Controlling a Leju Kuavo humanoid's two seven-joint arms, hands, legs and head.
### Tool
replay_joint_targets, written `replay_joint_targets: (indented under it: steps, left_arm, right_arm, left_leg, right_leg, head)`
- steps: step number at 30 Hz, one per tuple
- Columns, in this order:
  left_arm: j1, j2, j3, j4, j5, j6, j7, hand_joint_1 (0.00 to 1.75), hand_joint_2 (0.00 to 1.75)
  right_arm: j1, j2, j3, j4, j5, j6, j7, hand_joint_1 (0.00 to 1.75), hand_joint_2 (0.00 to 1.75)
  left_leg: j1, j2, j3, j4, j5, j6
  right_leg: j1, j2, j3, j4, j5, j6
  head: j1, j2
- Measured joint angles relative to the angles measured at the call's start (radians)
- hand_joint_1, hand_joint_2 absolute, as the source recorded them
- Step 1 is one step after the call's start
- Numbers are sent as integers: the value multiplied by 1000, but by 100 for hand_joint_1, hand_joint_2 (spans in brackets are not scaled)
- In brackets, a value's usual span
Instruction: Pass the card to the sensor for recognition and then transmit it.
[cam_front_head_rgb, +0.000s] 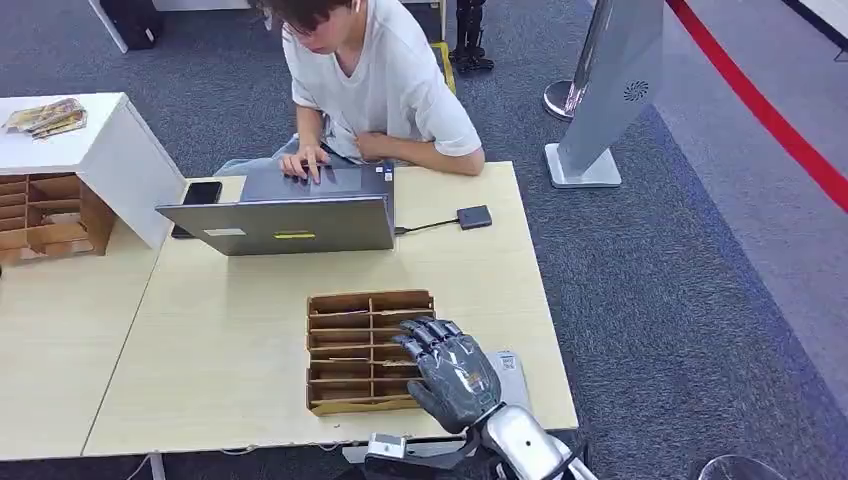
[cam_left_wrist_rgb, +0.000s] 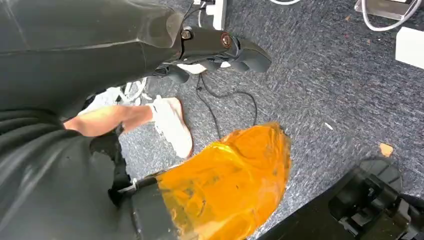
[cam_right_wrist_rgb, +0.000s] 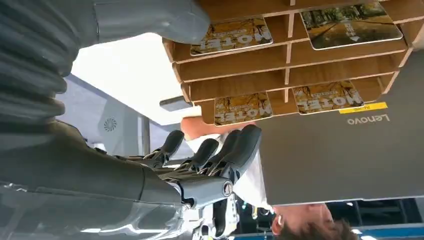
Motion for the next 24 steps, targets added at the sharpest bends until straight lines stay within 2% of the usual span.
replay_joint_targets:
  steps: [12, 13, 15, 18, 24]
  left_arm:
    - [-1, -2, 0, 0, -2, 0, 0, 0, 0]
    - [-1, -2, 0, 0, -2, 0, 0, 0, 0]
    - [-1, -2, 0, 0, -2, 0, 0, 0, 0]
    - [-1, -3, 0, 0, -2, 0, 0, 0, 0]
    - [-1, -3, 0, 0, -2, 0, 0, 0, 0]
  right_arm:
    - [-4, 8, 0, 15, -4, 6, 2, 56, 175]
    - [-4, 8, 0, 16, -5, 6, 2, 63, 175]
    - [-4, 8, 0, 19, -6, 6, 2, 66, 175]
    - [-4, 8, 0, 23, -7, 7, 2, 59, 175]
    - [-4, 8, 0, 29, -10, 9, 2, 61, 175]
  left_leg:
    - [0, 0, 0, 0, 0, 0]
    - [0, 0, 0, 0, 0, 0]
    - [0, 0, 0, 0, 0, 0]
    - [0, 0, 0, 0, 0, 0]
    - [0, 0, 0, 0, 0, 0]
  right_leg:
    - [0, 0, 0, 0, 0, 0]
    - [0, 0, 0, 0, 0, 0]
    - [0, 0, 0, 0, 0, 0]
    - [0, 0, 0, 0, 0, 0]
    - [0, 0, 0, 0, 0, 0]
  head:
    - [0, 0]
    - [0, 0]
    - [0, 0]
    - [0, 0]
    - [0, 0]
